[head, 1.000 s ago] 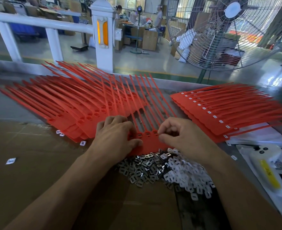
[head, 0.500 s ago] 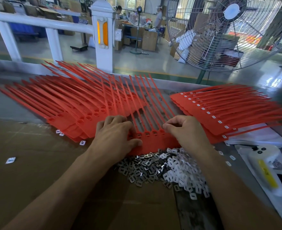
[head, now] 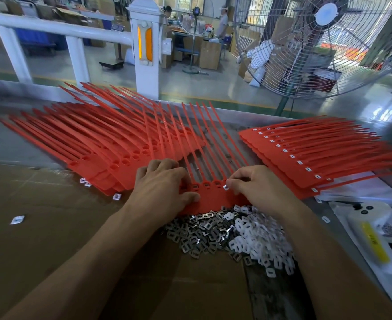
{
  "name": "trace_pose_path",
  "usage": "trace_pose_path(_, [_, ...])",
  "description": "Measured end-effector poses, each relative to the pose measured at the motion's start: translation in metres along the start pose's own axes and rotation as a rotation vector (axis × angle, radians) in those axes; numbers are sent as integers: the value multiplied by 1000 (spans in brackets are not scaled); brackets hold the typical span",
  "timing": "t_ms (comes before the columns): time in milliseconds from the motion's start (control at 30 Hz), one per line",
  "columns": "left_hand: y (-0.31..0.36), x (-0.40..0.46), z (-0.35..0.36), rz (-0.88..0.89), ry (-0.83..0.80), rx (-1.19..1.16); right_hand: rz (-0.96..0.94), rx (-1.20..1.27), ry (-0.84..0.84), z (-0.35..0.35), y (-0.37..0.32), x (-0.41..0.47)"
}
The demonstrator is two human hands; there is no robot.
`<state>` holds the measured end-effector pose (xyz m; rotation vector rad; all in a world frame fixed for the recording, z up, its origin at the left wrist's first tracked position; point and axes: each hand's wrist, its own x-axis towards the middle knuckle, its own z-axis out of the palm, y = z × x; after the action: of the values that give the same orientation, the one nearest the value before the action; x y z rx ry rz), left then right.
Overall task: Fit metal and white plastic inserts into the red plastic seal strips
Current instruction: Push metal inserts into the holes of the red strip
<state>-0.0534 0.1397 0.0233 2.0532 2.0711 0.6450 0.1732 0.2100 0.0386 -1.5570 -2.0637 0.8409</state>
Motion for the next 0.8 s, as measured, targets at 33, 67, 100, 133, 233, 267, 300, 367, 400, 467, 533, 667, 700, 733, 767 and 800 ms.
trace_pose_path(33, [0, 0, 0, 1, 3, 0, -1, -1, -10, 0, 0, -1])
trace_pose_path(67, [0, 0, 0, 1, 4, -2, 1, 0, -13, 0, 0, -1])
trace_pose_path(100, [0, 0, 0, 1, 3, -4, 4, 3, -13, 0, -1, -1])
trace_pose_path(133, [0, 0, 0, 1, 2, -4, 8, 8, -13, 0, -1, -1])
trace_pose_path(233, [0, 0, 0, 3, 3, 0, 10, 10, -17, 0, 1, -1])
trace_pose_path(267, [0, 0, 0, 5, 4, -1, 5, 1, -18, -1, 1, -1])
trace_pose_path(300, [0, -1, 0, 6, 5, -3, -2, -7, -17, -1, 2, -1])
trace_pose_path(367, [0, -1, 0, 8, 4, -2, -16, -3, 2, -2, 4, -2])
trace_pose_path(400, [0, -1, 0, 9, 4, 1, -16, 11, 20, -2, 4, -2])
trace_pose_path(467, [0, -1, 0, 8, 5, 4, 1, 45, 59, 0, 3, -1])
trace_pose_path(533, [1, -1, 0, 6, 1, 3, 29, 71, 90, 2, 1, 0])
trace_pose_path(667, [1, -2, -1, 5, -2, 4, 53, 101, 116, 6, 1, 5])
trace_pose_path(700, [2, -2, -1, 3, -2, 3, 56, 102, 117, 6, 1, 6])
trace_pose_path(733, [2, -2, -1, 2, -2, 2, 59, 103, 116, 6, 2, 7])
trace_pose_path(767, [2, -2, -1, 2, -3, 1, 59, 104, 112, 6, 2, 7])
trace_pose_path(800, [2, -2, -1, 1, -4, 1, 57, 105, 104, 5, 2, 8])
